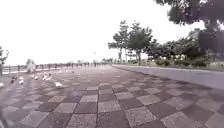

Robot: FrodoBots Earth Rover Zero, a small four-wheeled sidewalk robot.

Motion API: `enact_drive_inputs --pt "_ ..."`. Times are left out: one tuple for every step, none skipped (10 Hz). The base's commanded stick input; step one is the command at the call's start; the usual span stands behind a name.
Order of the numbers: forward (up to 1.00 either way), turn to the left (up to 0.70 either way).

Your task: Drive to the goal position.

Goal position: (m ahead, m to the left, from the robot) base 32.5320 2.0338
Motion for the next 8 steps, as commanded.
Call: enact_drive_inputs --pt "1.00 0.00" --pt "1.00 0.00" --pt "1.00 0.00" --pt "1.00 0.00" --pt "1.00 0.00" --pt "1.00 0.01" --pt "1.00 0.36" --pt "1.00 0.23"
